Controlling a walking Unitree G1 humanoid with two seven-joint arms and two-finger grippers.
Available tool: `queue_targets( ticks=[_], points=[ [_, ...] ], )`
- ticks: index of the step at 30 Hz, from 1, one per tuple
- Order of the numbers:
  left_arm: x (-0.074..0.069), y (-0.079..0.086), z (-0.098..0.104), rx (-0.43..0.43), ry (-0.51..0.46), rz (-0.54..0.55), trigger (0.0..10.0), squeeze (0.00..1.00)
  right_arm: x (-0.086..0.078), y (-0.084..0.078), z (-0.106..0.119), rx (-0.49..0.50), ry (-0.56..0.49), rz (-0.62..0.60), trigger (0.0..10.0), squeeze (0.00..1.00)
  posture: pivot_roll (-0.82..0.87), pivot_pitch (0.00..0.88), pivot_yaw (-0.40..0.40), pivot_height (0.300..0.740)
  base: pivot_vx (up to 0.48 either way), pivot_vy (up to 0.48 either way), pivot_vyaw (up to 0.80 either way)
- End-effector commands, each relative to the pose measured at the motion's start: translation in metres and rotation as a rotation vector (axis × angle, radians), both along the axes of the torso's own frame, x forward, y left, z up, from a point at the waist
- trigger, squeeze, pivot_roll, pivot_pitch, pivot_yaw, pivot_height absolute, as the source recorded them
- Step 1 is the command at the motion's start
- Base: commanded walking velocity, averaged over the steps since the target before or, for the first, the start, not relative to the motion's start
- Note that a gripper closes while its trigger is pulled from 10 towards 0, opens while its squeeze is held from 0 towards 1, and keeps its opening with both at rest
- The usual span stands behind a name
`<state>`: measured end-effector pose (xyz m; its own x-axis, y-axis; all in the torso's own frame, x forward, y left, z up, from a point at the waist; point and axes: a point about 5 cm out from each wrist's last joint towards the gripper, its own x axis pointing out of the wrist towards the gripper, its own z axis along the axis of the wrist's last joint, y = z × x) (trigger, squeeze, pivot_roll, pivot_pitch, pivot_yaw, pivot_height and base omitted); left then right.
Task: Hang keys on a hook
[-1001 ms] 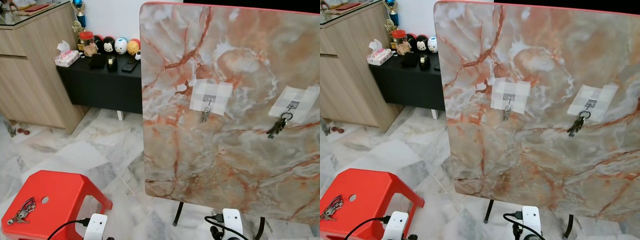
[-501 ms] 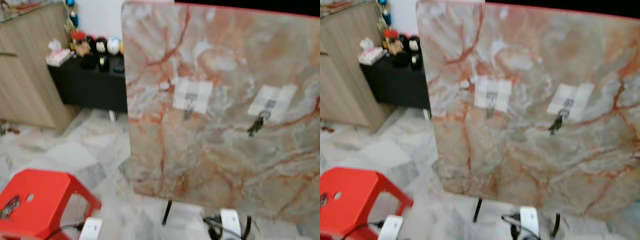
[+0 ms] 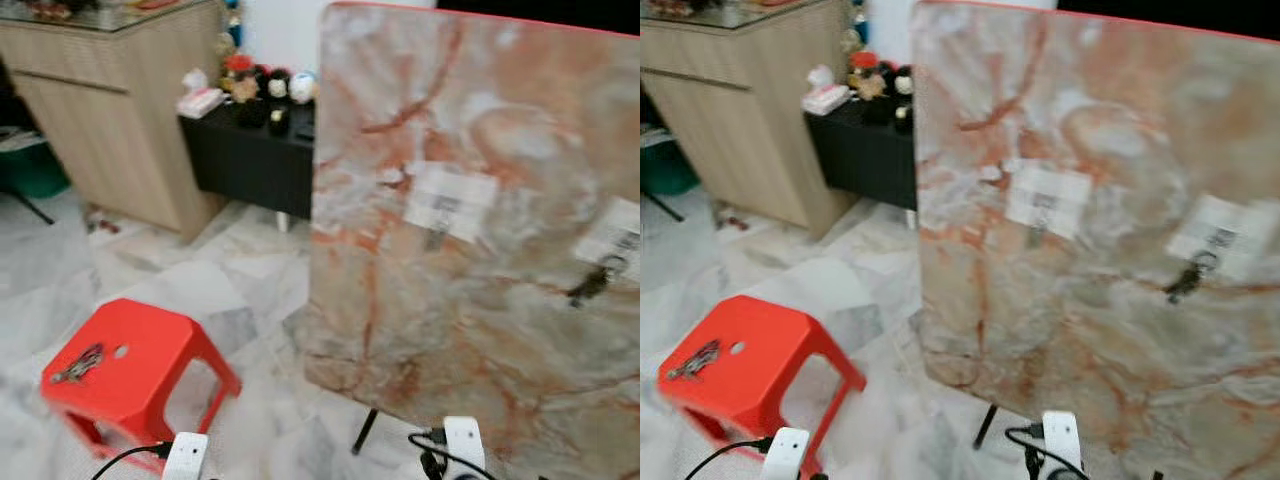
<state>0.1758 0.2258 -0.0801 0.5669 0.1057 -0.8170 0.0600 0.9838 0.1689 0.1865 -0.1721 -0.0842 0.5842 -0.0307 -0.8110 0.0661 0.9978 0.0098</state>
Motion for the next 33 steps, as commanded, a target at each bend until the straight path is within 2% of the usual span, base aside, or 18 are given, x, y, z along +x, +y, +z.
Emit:
queue_targets(
  ticks=[1,9,23,33],
  points=[
    [-0.0031,-0.0049,-0.0028,-0.014,0.014,0.01,10.0,0.0,-0.007,-0.0056,-0.0029,-0.012,0.02,-0.01,10.0,0.0,0.07,0.0,-0.052,0.74,0.0,0.0,0.57],
    [-0.0017,-0.0062,-0.0024,-0.023,0.009,0.015,10.0,0.0,-0.0071,-0.0052,-0.003,-0.01,0.022,-0.007,10.0,0.0,0.07,0.0,-0.052,0.74,0.0,0.0,0.45],
    [-0.0004,-0.0078,-0.0021,-0.027,0.005,0.017,10.0,0.0,-0.0088,-0.0055,-0.0037,-0.013,0.027,-0.003,10.0,0.0,0.07,0.0,-0.051,0.74,0.0,0.0,0.0],
    [0.0008,-0.0081,-0.0016,-0.029,0.002,0.021,10.0,0.0,-0.0091,-0.0056,-0.0038,-0.014,0.027,-0.003,10.0,0.0,0.08,0.0,-0.05,0.74,0.0,0.0,0.45]
  ],
)
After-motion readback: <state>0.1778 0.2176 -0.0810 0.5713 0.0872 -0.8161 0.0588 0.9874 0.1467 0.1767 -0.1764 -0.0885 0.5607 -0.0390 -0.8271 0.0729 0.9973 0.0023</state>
